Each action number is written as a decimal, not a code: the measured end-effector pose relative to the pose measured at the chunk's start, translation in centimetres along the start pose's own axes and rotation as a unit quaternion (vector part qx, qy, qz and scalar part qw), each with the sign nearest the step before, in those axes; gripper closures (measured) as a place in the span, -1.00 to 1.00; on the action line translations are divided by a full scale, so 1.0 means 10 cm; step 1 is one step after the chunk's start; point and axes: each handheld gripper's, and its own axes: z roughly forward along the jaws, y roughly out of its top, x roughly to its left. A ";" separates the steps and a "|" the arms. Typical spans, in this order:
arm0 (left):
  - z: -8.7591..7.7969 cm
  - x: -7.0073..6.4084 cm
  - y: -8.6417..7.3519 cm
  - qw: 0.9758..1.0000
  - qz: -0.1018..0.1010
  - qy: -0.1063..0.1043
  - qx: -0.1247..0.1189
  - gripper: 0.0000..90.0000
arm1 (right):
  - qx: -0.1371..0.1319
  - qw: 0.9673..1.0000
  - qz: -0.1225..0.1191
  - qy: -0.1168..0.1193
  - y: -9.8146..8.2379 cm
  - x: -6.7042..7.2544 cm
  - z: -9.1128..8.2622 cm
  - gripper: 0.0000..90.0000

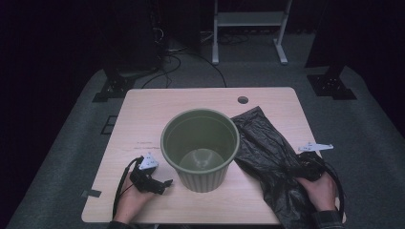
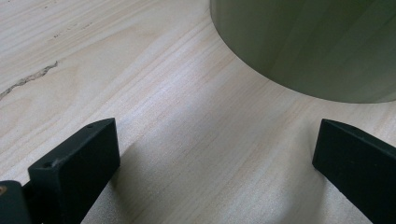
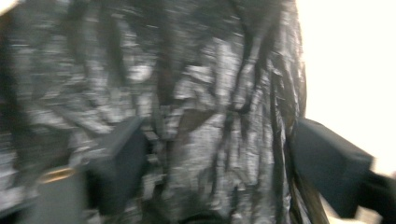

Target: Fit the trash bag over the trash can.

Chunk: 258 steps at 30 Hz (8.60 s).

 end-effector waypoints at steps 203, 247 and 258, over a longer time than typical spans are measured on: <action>0.00 -0.01 0.00 1.000 0.006 -0.005 -0.002 -1.00 | -0.186 0.806 -0.328 0.457 3.26 2.94 -0.59 0.98; -0.14 0.00 0.06 1.000 0.017 -0.003 -0.008 -1.00 | -0.086 0.867 -0.289 0.397 2.08 1.76 -0.52 0.96; -0.57 0.01 0.27 0.998 0.020 -0.025 -0.059 -1.00 | -0.086 0.865 -0.289 0.401 2.06 1.71 -0.56 0.95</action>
